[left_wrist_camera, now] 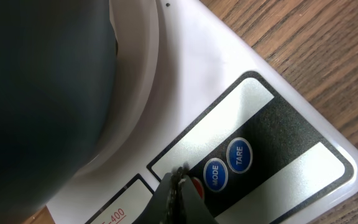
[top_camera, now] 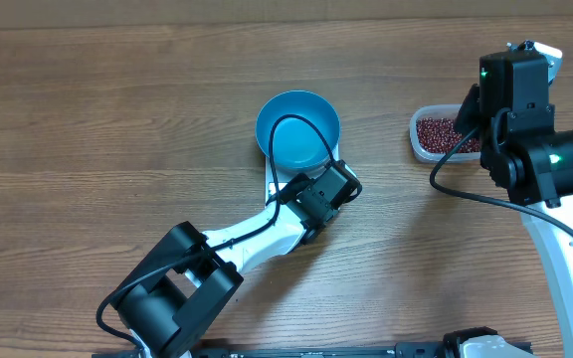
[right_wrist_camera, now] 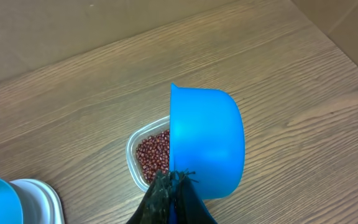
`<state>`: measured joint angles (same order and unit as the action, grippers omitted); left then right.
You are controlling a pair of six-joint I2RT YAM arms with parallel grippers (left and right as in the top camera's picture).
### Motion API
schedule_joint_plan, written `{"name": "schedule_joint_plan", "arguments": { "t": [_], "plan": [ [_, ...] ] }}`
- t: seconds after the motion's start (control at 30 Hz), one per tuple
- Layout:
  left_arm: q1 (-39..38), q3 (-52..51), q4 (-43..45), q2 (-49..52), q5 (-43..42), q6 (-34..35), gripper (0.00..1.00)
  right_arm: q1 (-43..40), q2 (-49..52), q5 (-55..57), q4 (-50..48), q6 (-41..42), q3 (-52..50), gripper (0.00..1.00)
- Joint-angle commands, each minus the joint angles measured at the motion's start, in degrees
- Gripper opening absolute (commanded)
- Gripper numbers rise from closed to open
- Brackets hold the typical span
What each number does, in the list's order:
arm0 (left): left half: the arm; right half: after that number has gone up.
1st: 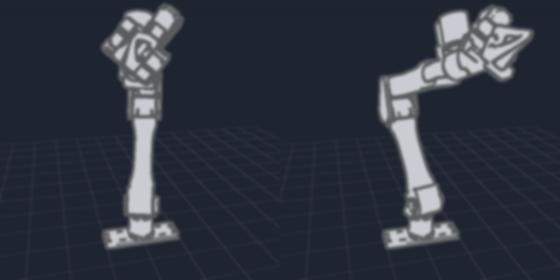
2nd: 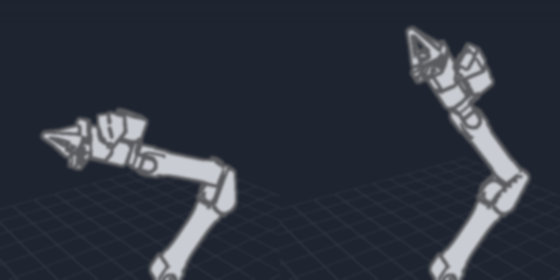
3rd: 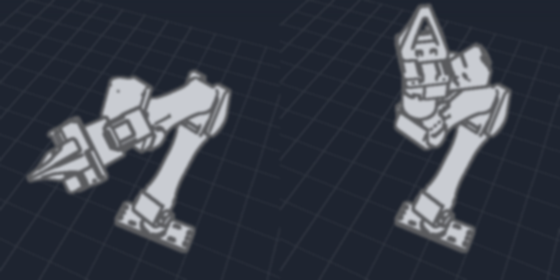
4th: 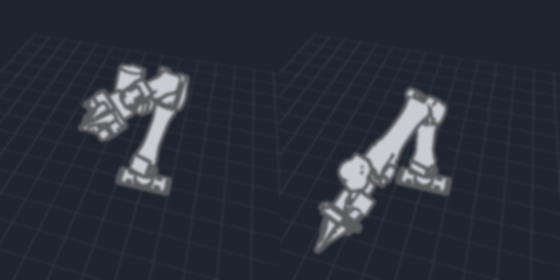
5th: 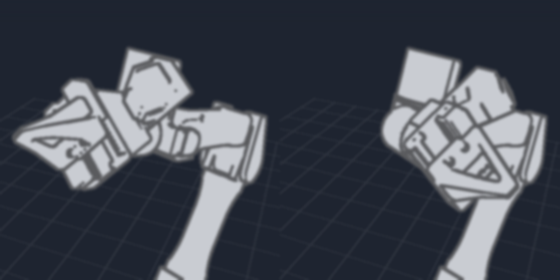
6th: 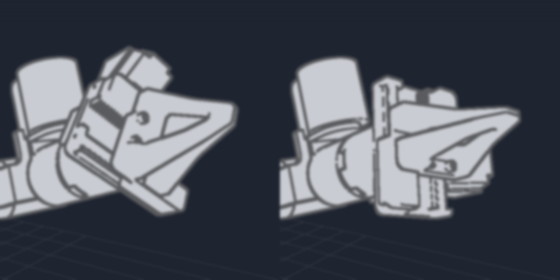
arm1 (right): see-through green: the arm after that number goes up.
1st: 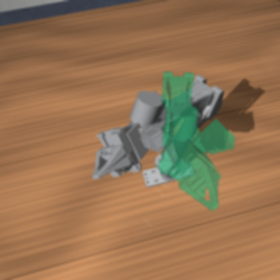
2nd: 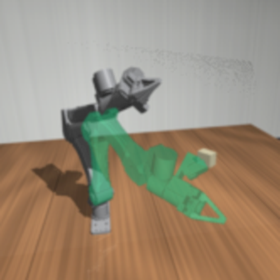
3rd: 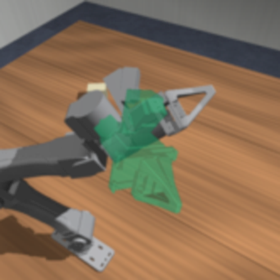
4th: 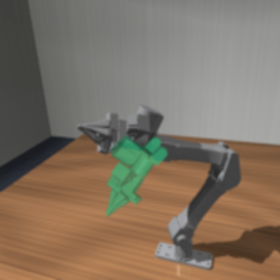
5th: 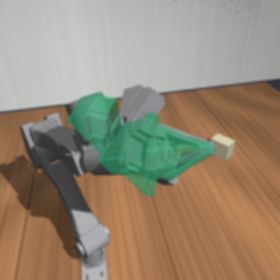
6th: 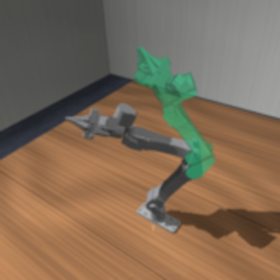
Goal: Scoop item into bowl and weigh 150g on scale
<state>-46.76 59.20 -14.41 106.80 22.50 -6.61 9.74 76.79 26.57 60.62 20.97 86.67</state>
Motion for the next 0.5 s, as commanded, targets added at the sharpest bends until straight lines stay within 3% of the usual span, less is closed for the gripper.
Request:
{"name": "schedule_joint_plan", "arguments": {
  "t": [0.0, 0.47],
  "plan": [
    [0.2, -0.3, -0.9, 1.5, -2.8, -1.9, 0.04, -0.2, 0.1, 0.3, -0.5, 0.2, 1.4, 0.04],
    [0.2, -0.3, -0.7, 1.5, -4.7, -4.7, 0.04, -0.2, 0.1, 0.3, -0.5, 0.2, 1.4, 0.04]
  ]
}}
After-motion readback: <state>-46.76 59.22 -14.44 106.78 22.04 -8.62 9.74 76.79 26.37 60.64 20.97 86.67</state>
